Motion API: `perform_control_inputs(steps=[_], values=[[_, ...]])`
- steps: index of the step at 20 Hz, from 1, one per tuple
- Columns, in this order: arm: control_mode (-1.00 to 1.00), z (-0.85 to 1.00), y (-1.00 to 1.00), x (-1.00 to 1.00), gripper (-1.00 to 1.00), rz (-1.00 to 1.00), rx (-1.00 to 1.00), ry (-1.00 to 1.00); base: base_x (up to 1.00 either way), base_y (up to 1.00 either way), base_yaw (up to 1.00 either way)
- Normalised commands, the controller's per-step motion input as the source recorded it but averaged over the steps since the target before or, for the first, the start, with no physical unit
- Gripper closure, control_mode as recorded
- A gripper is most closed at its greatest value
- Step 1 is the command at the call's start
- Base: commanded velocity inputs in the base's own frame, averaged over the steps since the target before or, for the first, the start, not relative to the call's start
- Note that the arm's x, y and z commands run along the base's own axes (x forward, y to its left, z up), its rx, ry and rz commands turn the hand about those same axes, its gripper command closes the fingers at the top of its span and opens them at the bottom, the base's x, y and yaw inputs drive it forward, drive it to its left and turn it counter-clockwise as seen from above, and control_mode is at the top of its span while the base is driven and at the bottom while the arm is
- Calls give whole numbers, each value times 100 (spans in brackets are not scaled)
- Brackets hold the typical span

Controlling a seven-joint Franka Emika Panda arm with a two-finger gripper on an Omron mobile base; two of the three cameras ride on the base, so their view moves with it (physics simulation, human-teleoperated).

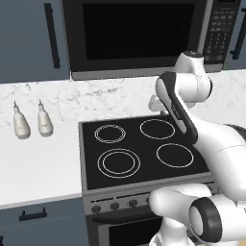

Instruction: Open the microwave, place the bowl with waffle inside the microwave, then close the microwave door and turn it on.

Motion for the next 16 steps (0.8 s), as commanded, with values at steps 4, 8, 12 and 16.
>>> perform_control_inputs(steps=[4, 8, 12, 16], values=[[-100, 11, -38, -15, -100, -1, 23, -22, 0, 0, 0], [-100, 45, -78, 0, -100, -19, 67, -57, 0, 0, 0], [-100, 1, -29, 0, -100, -9, 10, -5, 0, 0, 0], [-100, 10, -63, 0, -100, -4, 2, -12, 0, 0, 0]])
